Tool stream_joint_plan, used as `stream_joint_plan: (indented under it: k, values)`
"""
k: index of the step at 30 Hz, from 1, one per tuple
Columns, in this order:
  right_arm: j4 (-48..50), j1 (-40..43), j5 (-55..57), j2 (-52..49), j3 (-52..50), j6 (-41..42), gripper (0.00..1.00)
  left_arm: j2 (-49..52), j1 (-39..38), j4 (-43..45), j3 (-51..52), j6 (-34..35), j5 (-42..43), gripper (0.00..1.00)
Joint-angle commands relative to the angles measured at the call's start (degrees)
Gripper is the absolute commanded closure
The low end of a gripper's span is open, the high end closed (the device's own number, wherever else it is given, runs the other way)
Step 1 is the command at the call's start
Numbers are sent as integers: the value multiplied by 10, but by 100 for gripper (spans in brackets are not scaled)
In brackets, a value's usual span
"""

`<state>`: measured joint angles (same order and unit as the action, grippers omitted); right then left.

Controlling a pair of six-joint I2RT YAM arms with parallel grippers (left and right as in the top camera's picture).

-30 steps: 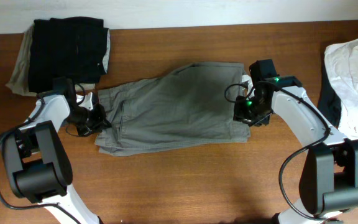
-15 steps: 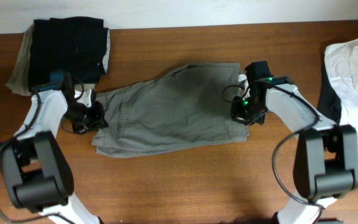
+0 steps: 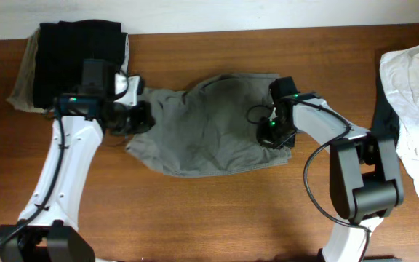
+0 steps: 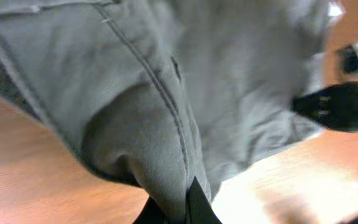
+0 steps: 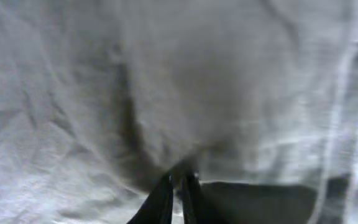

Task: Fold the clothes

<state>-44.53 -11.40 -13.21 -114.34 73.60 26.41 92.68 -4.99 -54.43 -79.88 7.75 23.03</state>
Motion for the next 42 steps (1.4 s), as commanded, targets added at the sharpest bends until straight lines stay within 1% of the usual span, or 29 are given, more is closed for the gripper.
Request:
stream_joint_plan:
  k: [1, 5, 7, 8, 9, 10, 14, 18, 19, 22, 27, 29, 31, 33, 35, 38, 42]
  values:
    - [4, -26, 4, -47, -11, 11, 88, -16, -54, 47, -16, 49, 57, 99]
    - [4, -33, 17, -50, -11, 25, 88, -16, -118, 101, -16, 60, 51, 99]
    - [4, -29, 16, -50, -9, 26, 92, -16, -146, 121, -16, 64, 36, 99]
    - [2, -27, 14, -50, -8, 26, 92, -16, -158, 129, -16, 65, 28, 99]
    - [-1, -26, 14, -50, -6, 26, 91, -16, -168, 136, -16, 68, 22, 99]
    - [-13, -23, 12, -50, -1, 23, 87, -16, -180, 147, -16, 68, 22, 99]
    - [-39, -23, 16, -50, 6, -6, 87, -16, -219, 185, -16, 69, 20, 99]
    - [-57, -17, 30, -49, 14, -6, 87, -15, -248, 191, -16, 81, -71, 99]
    - [-70, -13, 38, -49, 23, -7, 87, -14, -250, 191, -16, 81, -79, 99]
    - [-128, 6, 62, -48, 76, -30, 87, -10, -250, 193, -16, 81, -78, 99]
    - [-255, 51, 65, -45, 222, -100, 87, 2, -250, 197, -16, 90, -79, 99]
    - [-304, 78, 101, -45, 283, -101, 85, 2, -250, 192, -16, 96, -96, 100]
    - [-327, 106, 117, -45, 312, -103, 84, 1, -249, 171, -23, 96, -129, 99]
    - [-325, 135, 114, -47, 308, -111, 84, 1, -244, 120, -46, 96, -167, 99]
    - [-307, 147, 111, -51, 283, -112, 84, 1, -236, 79, -75, 93, -184, 99]
    - [-279, 141, 103, -51, 252, -112, 84, 1, -236, 68, -94, 74, -186, 99]
    - [-229, 128, 103, -51, 192, -101, 84, 1, -237, 68, -104, 78, -183, 99]
